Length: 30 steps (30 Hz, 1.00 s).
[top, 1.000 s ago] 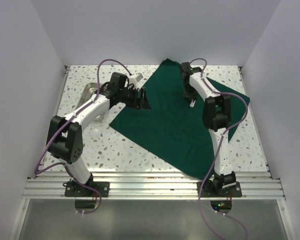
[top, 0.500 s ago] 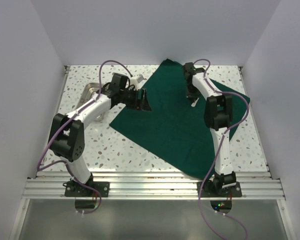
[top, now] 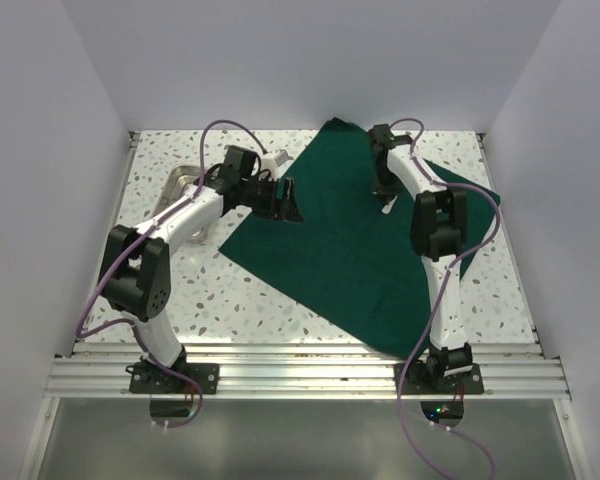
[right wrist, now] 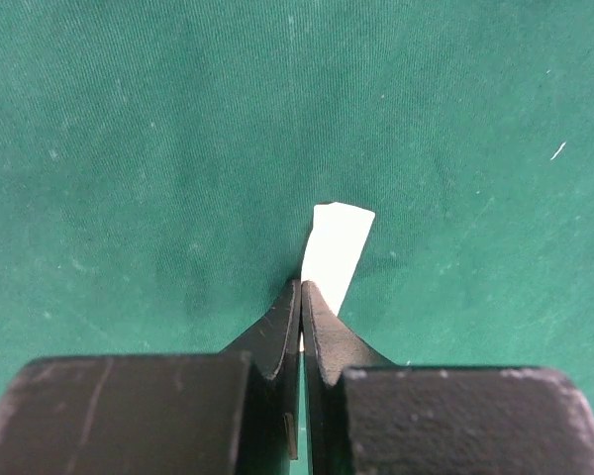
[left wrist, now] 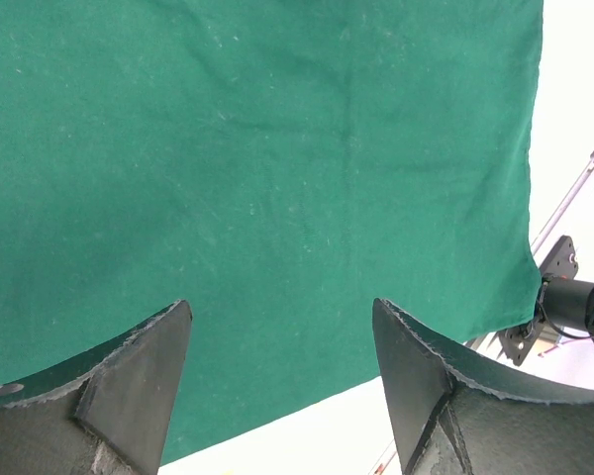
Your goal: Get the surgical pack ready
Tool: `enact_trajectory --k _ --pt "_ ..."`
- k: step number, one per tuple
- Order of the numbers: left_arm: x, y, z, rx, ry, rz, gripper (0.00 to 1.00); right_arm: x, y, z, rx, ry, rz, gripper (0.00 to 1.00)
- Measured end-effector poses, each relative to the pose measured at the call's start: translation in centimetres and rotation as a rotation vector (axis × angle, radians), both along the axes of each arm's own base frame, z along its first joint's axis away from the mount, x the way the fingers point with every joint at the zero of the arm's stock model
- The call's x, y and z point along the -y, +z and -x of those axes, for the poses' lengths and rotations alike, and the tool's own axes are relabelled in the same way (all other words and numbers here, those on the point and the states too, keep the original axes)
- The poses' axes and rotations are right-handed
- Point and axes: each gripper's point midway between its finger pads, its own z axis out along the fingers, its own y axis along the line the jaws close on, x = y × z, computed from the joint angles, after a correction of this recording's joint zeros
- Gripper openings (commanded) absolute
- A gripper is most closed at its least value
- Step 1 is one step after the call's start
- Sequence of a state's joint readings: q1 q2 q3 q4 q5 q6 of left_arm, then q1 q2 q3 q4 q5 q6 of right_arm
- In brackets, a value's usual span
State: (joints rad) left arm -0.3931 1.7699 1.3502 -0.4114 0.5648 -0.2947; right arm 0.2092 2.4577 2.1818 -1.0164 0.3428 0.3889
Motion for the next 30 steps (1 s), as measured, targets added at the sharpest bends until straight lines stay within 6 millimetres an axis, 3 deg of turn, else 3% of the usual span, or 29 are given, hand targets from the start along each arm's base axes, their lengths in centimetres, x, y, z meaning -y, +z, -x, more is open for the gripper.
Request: enact_trajectory --k 14,22,25,26,30 --pt "0.0 0.0 0.1 -0.003 -0.007 0.002 0.77 -1.8 1.3 0.8 0.008 -0.051 -0.197 0.0" --pt "0.1 0.0 0.2 -0.004 -0.009 0.004 0.78 -1.8 2.6 1.1 0.032 -0.087 -0.28 0.0" --pt "0.1 0.0 0.2 -0.006 -0.012 0.007 0.78 -1.9 2.7 1.0 0.036 -0.09 -0.293 0.25" --pt "0.1 0.0 0.2 -0.006 -0.013 0.008 0.78 -1.9 2.7 1.0 0.037 -0.087 -0.294 0.37" --pt "0.2 0.1 0.3 -0.008 -0.017 0.012 0.78 -1.9 2.7 0.8 0.043 -0.084 -0.297 0.43"
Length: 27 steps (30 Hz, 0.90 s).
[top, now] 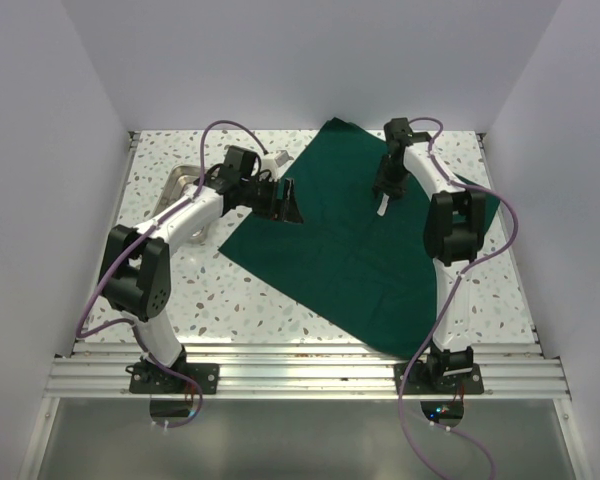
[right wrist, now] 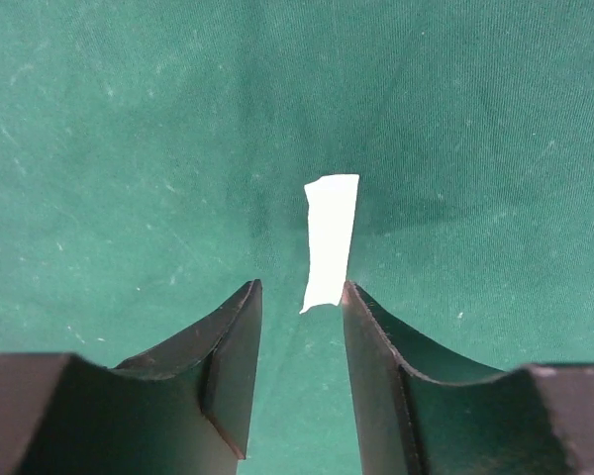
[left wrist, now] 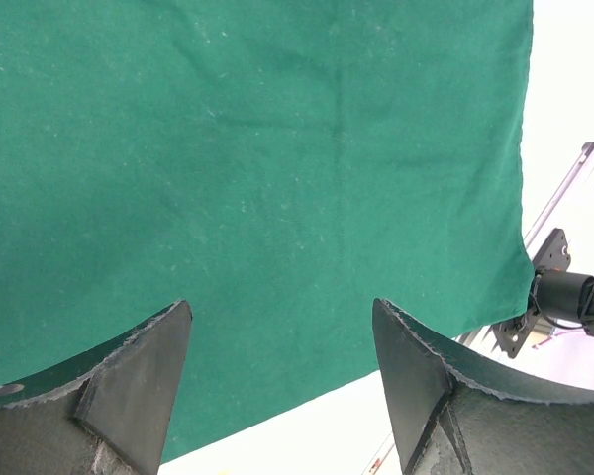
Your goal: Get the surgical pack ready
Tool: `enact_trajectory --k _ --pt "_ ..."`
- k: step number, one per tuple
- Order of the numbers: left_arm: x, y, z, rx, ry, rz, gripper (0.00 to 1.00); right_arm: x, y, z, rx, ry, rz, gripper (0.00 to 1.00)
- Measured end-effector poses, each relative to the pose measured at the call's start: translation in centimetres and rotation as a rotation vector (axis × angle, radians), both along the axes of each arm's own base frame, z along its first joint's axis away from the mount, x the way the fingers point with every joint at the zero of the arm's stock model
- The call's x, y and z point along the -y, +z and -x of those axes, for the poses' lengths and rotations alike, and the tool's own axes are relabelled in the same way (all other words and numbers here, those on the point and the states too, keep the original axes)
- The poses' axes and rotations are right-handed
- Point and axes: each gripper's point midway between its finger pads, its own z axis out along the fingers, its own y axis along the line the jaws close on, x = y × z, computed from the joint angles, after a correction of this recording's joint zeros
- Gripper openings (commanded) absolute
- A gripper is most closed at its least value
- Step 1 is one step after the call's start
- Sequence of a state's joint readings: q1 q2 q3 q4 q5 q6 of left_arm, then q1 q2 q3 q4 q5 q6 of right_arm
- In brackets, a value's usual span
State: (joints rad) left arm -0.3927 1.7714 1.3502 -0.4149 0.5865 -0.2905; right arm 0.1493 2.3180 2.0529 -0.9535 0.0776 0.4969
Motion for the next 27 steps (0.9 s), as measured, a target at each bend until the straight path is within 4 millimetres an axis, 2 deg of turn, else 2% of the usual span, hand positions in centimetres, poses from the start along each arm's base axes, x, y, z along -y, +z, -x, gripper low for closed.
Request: enact_trajectory --k 6,16,20,21,24,27 --pt "-0.1 0.0 0.0 0.001 -0.007 0.002 0.77 0.1 0.0 -0.3 0.006 0.005 0.008 0.42" --pt "-0.5 -0.6 -0.2 -0.01 -0.005 -0.001 0.77 0.4 -2.9 0.1 -0.051 0.017 0.03 0.38" --pt "-0.7 -0.6 -0.3 -0.012 -0.005 -0.001 0.77 0.5 -3.0 0.1 -0.049 0.024 0.036 0.29" --pt "-0.7 -0.6 -0.3 -0.012 -0.003 0.0 0.77 0.5 -3.0 0.1 -0.049 0.026 0.037 0.22" --pt "-0.9 -0.6 -0.4 -0.014 -0.001 0.001 0.77 0.5 -3.0 0.1 -0.049 0.029 0.037 0.1" --pt "-1.0 -0.6 -0.4 -0.017 0.0 0.002 0.77 0.5 -3.0 0.0 -0.048 0.03 0.035 0.03"
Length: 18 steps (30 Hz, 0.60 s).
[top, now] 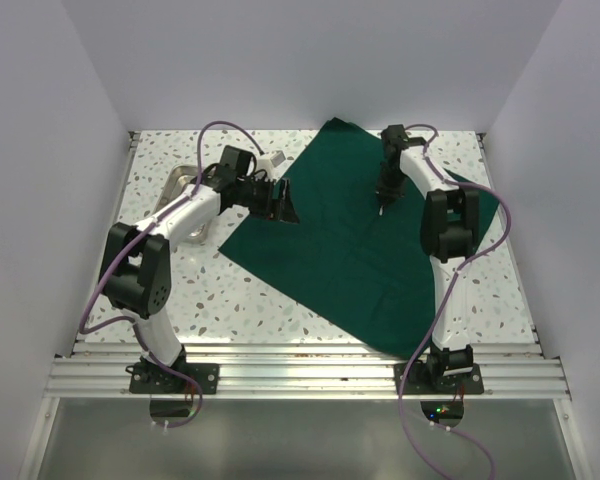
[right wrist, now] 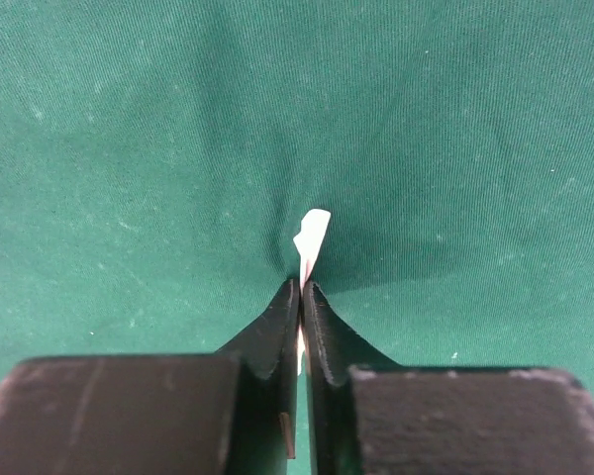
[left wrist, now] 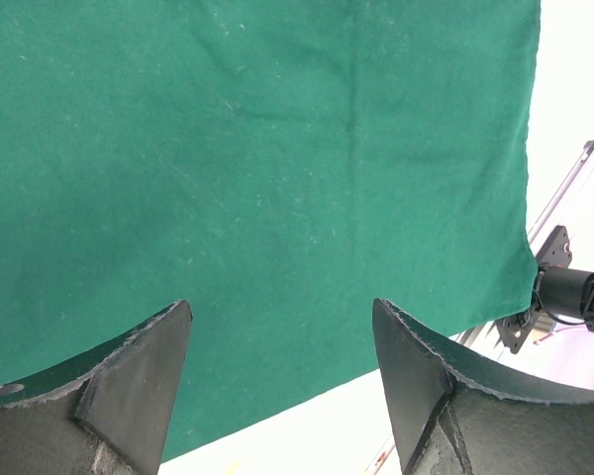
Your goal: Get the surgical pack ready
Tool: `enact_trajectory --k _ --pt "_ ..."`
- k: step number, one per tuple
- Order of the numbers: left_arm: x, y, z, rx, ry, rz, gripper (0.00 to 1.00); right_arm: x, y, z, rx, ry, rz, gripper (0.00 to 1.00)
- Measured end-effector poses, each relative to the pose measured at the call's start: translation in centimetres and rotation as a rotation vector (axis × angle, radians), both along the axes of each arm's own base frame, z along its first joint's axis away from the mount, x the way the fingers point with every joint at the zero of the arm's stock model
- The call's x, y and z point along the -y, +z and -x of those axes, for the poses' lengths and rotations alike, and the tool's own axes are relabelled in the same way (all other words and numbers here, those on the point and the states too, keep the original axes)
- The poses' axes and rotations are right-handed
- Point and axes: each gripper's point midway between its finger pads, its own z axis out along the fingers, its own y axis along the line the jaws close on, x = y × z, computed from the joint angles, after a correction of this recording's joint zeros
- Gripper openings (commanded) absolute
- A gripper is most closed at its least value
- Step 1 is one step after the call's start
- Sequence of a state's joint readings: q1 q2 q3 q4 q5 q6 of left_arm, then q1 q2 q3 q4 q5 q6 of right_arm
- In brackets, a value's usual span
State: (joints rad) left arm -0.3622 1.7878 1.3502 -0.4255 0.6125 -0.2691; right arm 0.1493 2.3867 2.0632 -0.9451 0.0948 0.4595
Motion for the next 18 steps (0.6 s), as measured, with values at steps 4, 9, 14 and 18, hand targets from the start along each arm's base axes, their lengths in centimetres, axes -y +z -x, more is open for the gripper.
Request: enact_trajectory --k 4,9,14,18 --pt "-0.1 0.0 0.0 -0.002 0.002 0.001 0.77 0.0 0.0 0.0 0.0 -0.001 -0.001 0.02" --pt "-0.2 0.0 -0.1 -0.003 0.004 0.002 0.77 0.0 0.5 -0.1 0.001 -0.004 -0.002 0.02" --pt "-0.3 0.0 -0.2 -0.003 0.007 0.002 0.78 -0.1 1.4 -0.2 0.005 -0.006 -0.003 0.02" --pt "-0.3 0.0 -0.2 -0.003 0.007 0.002 0.78 -0.1 2.2 -0.4 0.012 -0.008 -0.005 0.02"
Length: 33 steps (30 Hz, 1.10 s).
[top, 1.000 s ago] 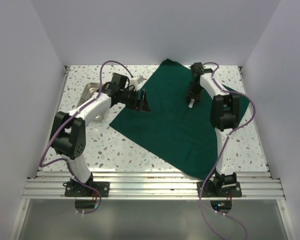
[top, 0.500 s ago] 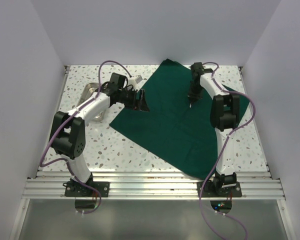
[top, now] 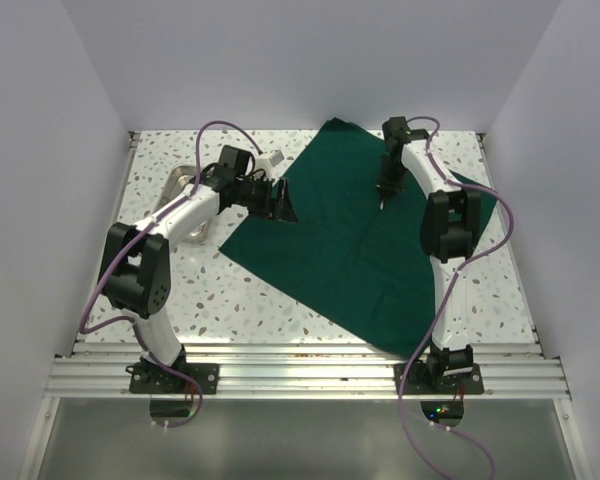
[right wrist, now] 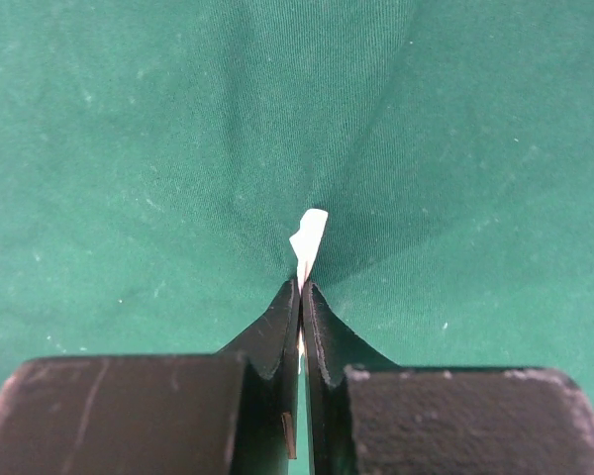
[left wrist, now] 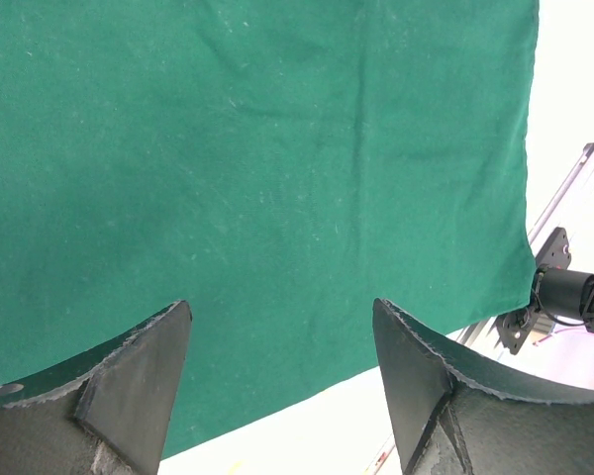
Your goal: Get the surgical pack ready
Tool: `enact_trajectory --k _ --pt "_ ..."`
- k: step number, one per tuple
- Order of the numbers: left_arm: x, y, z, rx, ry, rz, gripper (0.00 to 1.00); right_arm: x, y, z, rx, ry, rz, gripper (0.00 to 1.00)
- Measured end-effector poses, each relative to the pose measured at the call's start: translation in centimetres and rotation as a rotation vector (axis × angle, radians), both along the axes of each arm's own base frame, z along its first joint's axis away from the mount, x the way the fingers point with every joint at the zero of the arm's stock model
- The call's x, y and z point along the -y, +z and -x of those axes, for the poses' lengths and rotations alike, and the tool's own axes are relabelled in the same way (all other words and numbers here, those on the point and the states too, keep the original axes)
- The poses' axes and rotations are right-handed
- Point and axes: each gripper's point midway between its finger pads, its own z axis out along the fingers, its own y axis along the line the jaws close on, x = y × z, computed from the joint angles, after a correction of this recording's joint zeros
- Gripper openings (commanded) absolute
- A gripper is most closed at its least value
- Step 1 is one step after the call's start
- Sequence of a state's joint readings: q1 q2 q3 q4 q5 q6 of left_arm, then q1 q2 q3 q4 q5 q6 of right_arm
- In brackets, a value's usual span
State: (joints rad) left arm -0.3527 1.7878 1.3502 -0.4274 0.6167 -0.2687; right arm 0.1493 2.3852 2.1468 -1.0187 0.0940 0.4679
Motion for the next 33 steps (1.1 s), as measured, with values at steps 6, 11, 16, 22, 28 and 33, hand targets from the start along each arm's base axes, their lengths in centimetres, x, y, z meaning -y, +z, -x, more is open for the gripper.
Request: enact_trajectory --k 6,11,16,22,28,33 --pt "0.0 0.0 0.0 0.0 0.0 0.0 0.79 -0.2 1.0 0.0 0.011 0.001 -0.013 0.01" --pt "0.0 0.0 0.0 0.0 0.0 0.001 0.79 -0.4 2.7 -0.1 0.044 0.003 -0.026 0.08" --pt "0.0 0.0 0.0 0.0 -0.001 0.002 0.79 -0.2 3.3 -0.3 0.058 0.005 -0.021 0.14" --pt "0.0 0.0 0.0 0.0 -0.003 0.003 0.79 -0.1 3.0 -0.1 0.049 0.013 -0.014 0.0" --pt "0.0 0.0 0.0 0.0 -0.003 0.003 0.8 -0.1 2.8 -0.1 0.05 0.015 -0.017 0.0" --pt "0.0 0.0 0.1 -0.001 -0.003 0.003 0.8 0.0 2.9 0.0 0.045 0.015 -0.01 0.39"
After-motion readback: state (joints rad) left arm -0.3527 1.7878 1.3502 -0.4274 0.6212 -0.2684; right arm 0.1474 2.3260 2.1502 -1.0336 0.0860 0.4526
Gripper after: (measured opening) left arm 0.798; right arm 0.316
